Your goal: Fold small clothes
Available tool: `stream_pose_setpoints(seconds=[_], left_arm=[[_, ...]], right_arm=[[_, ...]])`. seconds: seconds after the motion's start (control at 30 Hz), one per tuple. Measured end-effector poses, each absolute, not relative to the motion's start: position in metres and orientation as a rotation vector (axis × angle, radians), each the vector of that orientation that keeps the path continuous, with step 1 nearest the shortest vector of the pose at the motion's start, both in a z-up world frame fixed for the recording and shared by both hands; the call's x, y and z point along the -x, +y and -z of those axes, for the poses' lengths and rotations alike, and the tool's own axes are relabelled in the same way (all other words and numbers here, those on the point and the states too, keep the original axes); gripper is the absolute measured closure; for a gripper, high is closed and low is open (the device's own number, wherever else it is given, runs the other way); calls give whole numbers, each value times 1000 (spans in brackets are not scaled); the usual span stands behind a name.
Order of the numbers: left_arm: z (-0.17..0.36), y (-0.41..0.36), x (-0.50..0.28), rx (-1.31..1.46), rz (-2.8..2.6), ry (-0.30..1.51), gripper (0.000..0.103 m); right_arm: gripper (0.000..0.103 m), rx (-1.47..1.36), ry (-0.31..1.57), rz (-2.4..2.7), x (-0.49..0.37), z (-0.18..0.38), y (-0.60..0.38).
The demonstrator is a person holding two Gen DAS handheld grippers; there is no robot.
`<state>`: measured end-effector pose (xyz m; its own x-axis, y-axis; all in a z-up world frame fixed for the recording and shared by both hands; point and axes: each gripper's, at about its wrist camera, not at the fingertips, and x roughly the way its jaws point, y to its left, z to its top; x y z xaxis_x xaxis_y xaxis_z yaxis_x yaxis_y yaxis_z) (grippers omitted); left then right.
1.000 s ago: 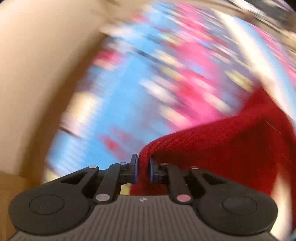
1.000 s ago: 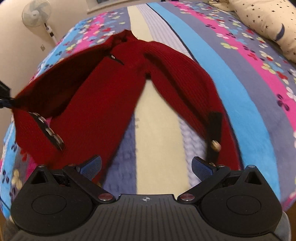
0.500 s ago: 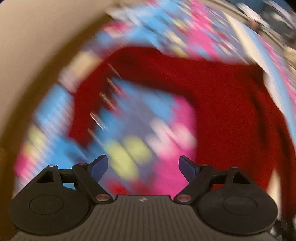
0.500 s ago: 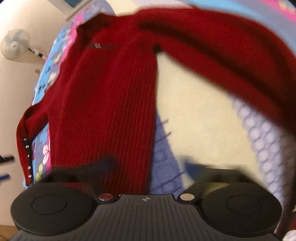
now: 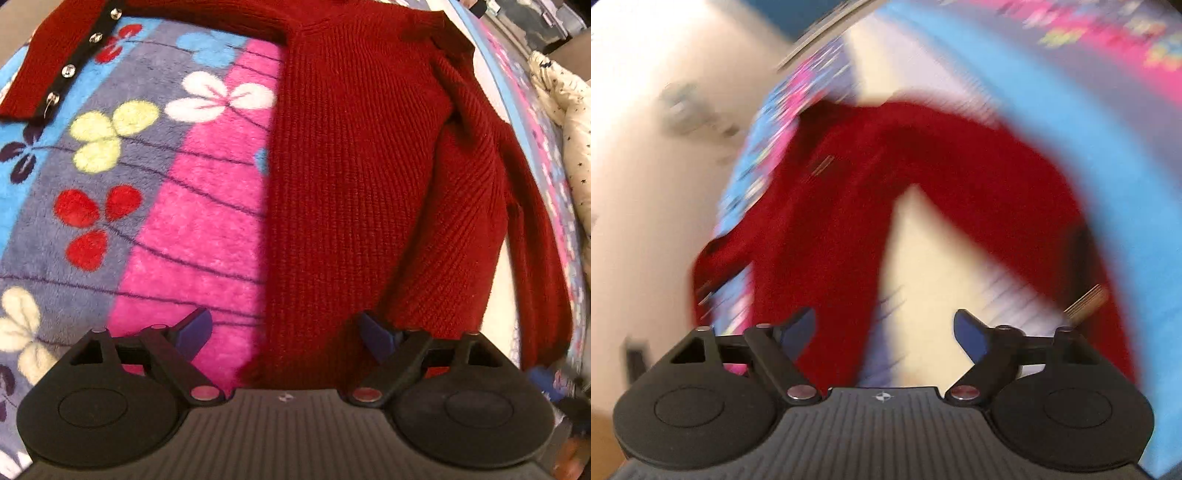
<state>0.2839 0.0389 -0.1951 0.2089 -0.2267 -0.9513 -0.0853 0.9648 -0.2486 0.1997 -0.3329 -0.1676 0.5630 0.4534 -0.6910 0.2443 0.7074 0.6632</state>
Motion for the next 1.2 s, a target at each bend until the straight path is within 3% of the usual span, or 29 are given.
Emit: stream_pose_setpoints(seconds=[0.1, 0.17, 0.2, 0.4, 0.57, 0.67, 0.7, 0.73, 0.77, 0.8, 0.83, 0.87, 0.9, 1.2], left_arm=[[197, 33, -280, 273, 89, 1360, 13], [203, 35, -282, 291, 85, 1365, 12], [202, 35, -277, 296, 85, 1368, 12], [199, 35, -260, 312, 107, 1378, 6], [203, 7, -256, 326, 161, 1397, 0], [202, -11, -252, 290, 178, 1410, 1], [199, -17, -251, 262, 173, 1409, 12], [194, -20, -248, 228, 148, 1397, 34], [189, -21, -248, 213, 130, 1378, 43], [181, -19, -246, 215, 104, 1357, 68], [172, -16, -245, 205, 72, 1338, 84], [165, -12, -245, 201, 58, 1327, 85], [155, -6, -245, 218, 47, 1309, 91], [44, 63, -206, 201, -14, 1064, 91]], right_arm=[[22, -858, 1080, -123, -211, 200, -290], [38, -868, 1112, -119, -214, 214, -266], [82, -826, 1084, -171, -215, 209, -259], [86, -569, 852, 58, -208, 140, -330], [84, -707, 931, 169, -209, 169, -418], [73, -727, 899, 160, -202, 176, -405], [58, -764, 901, 152, -202, 182, -401], [39, -795, 922, 139, -198, 190, -402], [36, -819, 956, 130, -198, 197, -396], [39, -813, 972, 131, -198, 202, -390], [66, -767, 985, 123, -195, 207, -383], [88, -682, 1014, 120, -196, 209, -371], [87, -635, 1035, 127, -195, 207, -366], [89, -696, 975, 16, -118, 97, -371]])
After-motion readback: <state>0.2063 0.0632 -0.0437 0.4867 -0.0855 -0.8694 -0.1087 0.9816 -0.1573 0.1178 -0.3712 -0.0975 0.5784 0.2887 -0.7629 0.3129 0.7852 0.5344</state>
